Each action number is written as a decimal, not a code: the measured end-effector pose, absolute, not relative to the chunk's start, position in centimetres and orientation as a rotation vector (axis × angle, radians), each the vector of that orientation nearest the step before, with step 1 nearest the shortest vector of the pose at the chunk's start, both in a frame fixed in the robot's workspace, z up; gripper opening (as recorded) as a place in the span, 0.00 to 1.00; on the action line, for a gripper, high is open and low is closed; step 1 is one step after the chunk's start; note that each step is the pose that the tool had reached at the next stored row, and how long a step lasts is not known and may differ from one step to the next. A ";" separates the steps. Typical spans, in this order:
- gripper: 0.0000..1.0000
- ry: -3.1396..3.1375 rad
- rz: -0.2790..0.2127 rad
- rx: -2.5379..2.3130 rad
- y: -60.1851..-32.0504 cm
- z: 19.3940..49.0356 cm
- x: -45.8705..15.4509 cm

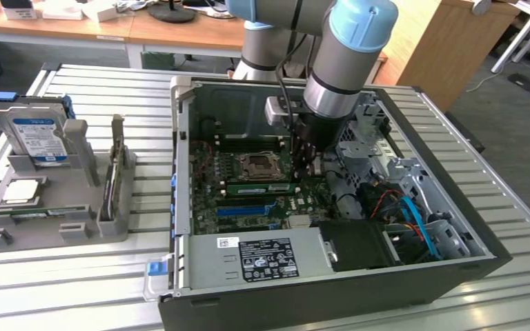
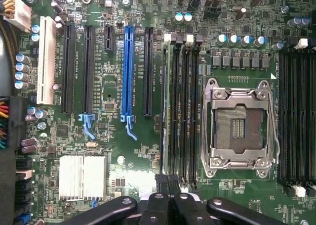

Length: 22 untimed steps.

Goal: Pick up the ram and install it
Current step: 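Press down the ram until it locks into place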

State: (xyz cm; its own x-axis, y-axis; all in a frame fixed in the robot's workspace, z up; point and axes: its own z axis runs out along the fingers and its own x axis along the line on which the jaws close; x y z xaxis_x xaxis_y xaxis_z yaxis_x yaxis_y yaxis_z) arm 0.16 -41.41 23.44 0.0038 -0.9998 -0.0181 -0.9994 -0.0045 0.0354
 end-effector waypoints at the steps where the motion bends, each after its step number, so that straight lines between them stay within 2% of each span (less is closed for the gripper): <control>1: 0.11 -2.208 -0.059 2.217 -41.4 23.4 0.2; 22: 0.11 -2.208 -0.060 2.217 -41.2 22.8 0.2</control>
State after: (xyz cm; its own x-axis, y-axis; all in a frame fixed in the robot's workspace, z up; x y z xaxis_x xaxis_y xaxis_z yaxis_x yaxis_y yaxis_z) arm 0.16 -41.21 22.79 0.0038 -0.9998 -0.0190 -0.9994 -0.0045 0.0353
